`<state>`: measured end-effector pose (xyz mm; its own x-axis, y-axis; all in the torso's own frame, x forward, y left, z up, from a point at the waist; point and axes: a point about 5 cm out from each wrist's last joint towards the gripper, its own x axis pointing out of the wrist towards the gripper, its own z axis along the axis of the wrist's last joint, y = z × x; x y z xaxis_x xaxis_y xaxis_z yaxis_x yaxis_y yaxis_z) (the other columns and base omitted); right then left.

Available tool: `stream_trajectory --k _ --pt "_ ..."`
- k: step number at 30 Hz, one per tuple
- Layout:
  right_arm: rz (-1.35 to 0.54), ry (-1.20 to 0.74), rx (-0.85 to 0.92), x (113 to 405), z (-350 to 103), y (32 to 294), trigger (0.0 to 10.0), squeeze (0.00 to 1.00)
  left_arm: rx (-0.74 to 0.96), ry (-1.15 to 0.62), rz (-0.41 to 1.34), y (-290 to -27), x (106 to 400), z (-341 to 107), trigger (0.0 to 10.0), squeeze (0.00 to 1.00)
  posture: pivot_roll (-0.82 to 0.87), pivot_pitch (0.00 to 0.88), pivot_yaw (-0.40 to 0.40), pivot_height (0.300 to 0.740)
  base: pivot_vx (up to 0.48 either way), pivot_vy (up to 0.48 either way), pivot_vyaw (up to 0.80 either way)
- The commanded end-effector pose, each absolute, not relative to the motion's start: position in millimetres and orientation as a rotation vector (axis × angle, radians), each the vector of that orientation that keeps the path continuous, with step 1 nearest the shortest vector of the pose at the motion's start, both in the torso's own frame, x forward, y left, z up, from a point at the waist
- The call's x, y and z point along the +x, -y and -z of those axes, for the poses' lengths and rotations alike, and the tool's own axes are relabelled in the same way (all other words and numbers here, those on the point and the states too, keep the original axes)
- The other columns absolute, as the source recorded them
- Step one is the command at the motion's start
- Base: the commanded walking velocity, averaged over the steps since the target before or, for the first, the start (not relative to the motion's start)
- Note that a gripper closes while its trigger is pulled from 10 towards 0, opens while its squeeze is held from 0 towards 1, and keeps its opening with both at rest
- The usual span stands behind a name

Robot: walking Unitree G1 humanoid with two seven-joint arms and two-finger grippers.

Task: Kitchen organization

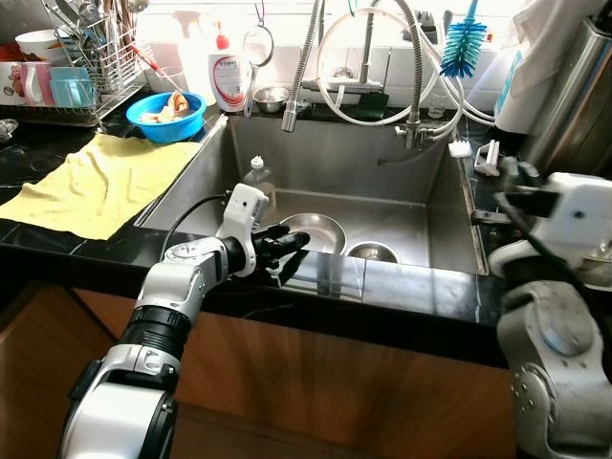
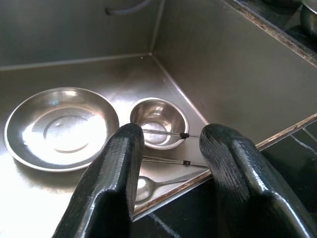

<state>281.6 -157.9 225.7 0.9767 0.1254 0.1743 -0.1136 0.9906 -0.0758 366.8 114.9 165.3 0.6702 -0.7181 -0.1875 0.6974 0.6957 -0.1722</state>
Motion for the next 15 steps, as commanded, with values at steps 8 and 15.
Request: stream_trajectory --k 8,15 --pt "-0.348 0.067 -0.043 311 -219 137 10.0 0.00 -0.099 -0.301 0.778 -121 361 -150 10.0 0.00 -0.11 0.000 -0.003 0.740 0.000 0.000 0.00" --pt "-0.361 -0.017 0.052 340 -203 136 10.0 0.00 -0.107 -0.307 0.778 -122 360 -148 10.0 0.00 -0.11 0.000 -0.008 0.740 0.000 0.000 0.00"
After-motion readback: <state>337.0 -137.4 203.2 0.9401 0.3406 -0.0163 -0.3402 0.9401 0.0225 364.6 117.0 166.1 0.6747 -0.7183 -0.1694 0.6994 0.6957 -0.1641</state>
